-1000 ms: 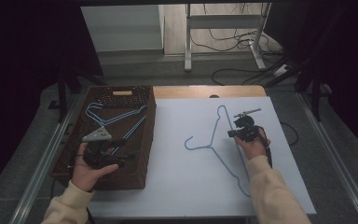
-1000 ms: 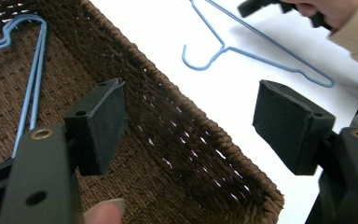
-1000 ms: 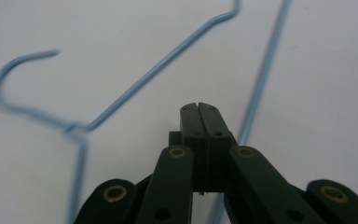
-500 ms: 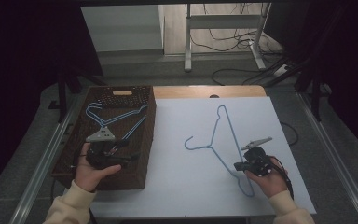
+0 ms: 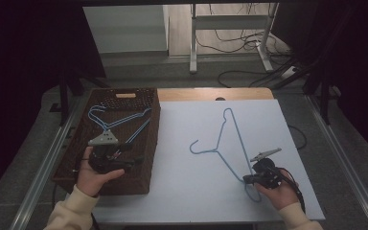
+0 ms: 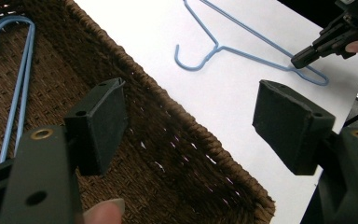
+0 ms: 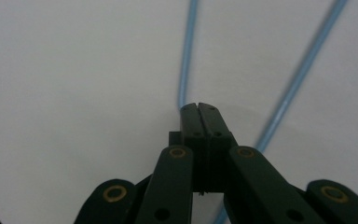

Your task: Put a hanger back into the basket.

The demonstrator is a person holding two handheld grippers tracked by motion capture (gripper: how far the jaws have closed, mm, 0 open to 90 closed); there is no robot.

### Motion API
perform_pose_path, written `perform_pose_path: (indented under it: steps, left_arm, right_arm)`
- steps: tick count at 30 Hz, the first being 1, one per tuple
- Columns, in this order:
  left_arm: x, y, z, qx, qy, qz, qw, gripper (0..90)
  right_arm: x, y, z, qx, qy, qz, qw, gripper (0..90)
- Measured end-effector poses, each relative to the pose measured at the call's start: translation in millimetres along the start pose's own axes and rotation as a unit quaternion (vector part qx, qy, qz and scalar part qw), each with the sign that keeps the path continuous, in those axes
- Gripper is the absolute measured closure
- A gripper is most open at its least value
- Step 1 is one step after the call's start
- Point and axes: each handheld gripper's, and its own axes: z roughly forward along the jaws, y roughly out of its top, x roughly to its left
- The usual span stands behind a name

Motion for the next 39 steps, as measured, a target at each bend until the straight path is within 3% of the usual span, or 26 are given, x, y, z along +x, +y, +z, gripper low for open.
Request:
perform_pose_path:
  steps: [6,11,16,24,29,34,39]
  left_arm:
    - [-0.1,-0.6,1.1,0.002,0.000,0.000,1.0000,25.4]
    - [0.0,-0.5,0.7,0.001,0.000,0.000,1.0000,25.4]
    - [-0.5,-0.3,1.0,0.002,0.001,0.001,1.0000,25.4]
    - [0.1,-0.5,1.6,0.005,0.001,0.002,1.0000,25.4]
    - [0.1,-0.6,2.1,0.004,0.001,0.001,1.0000,25.4]
    - [1.1,-1.3,1.4,0.004,0.002,0.000,1.0000,25.4]
    - [1.2,-1.0,0.9,0.003,0.003,-0.001,1.0000,25.4]
  right_arm:
    - [4.2,-3.2,2.8,0.009,0.017,0.000,0.9998,90.0]
    - [27.6,-2.1,8.8,0.014,0.053,-0.025,0.9982,90.0]
    - [52.7,7.0,21.4,0.024,0.070,-0.057,0.9956,90.0]
    - [71.0,19.8,35.7,0.013,0.089,-0.065,0.9938,90.0]
    - [82.8,30.0,44.8,0.006,0.092,-0.083,0.9922,90.0]
    - [79.1,35.3,44.8,-0.003,0.089,-0.089,0.9921,90.0]
    - [46.8,54.5,34.5,-0.040,0.047,-0.061,0.9962,90.0]
